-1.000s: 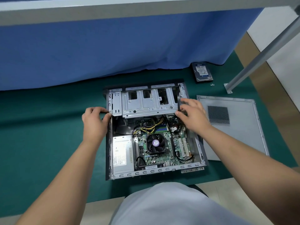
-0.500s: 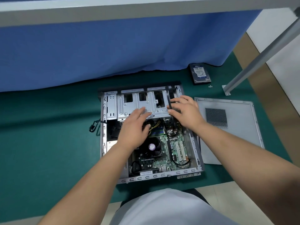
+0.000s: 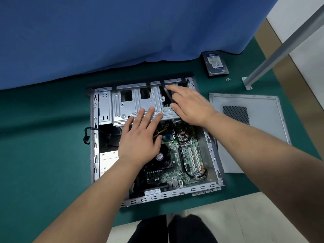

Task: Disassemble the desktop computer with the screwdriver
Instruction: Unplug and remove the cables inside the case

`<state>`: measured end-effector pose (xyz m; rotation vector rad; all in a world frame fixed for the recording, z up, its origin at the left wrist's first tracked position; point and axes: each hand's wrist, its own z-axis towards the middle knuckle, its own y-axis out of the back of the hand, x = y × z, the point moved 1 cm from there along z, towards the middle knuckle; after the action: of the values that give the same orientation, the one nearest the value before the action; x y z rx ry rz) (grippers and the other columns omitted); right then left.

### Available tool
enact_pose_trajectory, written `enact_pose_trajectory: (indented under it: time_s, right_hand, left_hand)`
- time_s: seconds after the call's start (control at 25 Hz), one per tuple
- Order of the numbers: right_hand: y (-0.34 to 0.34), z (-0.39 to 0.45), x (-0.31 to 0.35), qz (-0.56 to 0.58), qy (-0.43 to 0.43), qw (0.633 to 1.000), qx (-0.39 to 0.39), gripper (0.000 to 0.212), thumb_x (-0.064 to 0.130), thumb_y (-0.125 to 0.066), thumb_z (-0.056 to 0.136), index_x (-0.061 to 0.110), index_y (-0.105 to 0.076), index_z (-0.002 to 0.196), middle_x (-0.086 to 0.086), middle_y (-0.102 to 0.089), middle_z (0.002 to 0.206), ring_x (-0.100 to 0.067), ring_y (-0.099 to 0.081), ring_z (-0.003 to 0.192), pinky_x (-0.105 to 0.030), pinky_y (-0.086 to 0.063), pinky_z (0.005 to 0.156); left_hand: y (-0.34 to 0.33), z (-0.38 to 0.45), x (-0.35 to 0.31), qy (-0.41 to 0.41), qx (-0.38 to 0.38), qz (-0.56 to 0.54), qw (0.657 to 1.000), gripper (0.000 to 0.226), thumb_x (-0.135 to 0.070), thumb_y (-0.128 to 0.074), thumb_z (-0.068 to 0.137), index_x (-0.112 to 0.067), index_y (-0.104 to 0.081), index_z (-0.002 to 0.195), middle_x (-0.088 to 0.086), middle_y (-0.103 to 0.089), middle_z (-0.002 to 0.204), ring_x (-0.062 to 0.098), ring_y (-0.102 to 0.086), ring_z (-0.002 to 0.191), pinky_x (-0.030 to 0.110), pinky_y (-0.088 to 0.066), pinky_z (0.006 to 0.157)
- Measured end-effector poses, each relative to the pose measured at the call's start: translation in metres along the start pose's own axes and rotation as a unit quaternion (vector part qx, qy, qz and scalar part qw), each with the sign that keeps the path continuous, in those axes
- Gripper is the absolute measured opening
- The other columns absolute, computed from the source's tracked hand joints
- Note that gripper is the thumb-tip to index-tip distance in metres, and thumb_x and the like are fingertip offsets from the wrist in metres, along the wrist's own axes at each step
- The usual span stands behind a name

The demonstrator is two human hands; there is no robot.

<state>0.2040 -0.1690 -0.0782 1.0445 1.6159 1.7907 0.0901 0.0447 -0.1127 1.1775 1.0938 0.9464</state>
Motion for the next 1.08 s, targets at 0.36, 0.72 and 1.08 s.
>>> enact_pose_trajectory:
  time_s: [0.36,0.72,1.08]
  right_hand:
    - [-0.002,0.004,-0.006,0.032,0.0,0.999,-0.024,0.031,0.038,-0.049,0.105,0.015,-0.064,0.119,0.006,-0.049,0.155,-0.02,-0.045,0.142,-0.038,-0.035,0.114]
    - [-0.008,0.007,-0.015,0.006,-0.008,1.0,-0.009,0.038,0.046,-0.041,0.107,0.023,-0.059,0.131,0.012,-0.04,0.161,-0.009,-0.024,0.154,-0.043,0.001,0.128]
    - [-0.008,0.006,-0.015,0.025,-0.045,0.999,-0.005,0.044,0.056,-0.039,0.105,0.035,-0.053,0.14,0.009,-0.035,0.164,-0.017,-0.012,0.157,-0.041,-0.005,0.129]
  left_hand:
    - [0.006,0.004,-0.001,0.012,0.014,-0.003,1.0,0.07,-0.065,-0.031,0.094,-0.044,-0.018,0.16,-0.013,-0.014,0.171,0.014,-0.011,0.158,0.047,-0.015,0.125]
    - [-0.005,-0.016,-0.03,-0.105,-0.011,-0.123,0.987,0.046,-0.046,-0.054,0.098,-0.022,-0.051,0.137,-0.001,-0.048,0.142,0.022,-0.045,0.133,0.04,-0.04,0.112]
    - [-0.051,0.065,-0.064,-0.081,0.152,-0.074,0.982,0.024,-0.044,-0.06,0.096,-0.022,-0.054,0.09,0.001,-0.064,0.096,0.032,-0.063,0.104,0.036,-0.048,0.078]
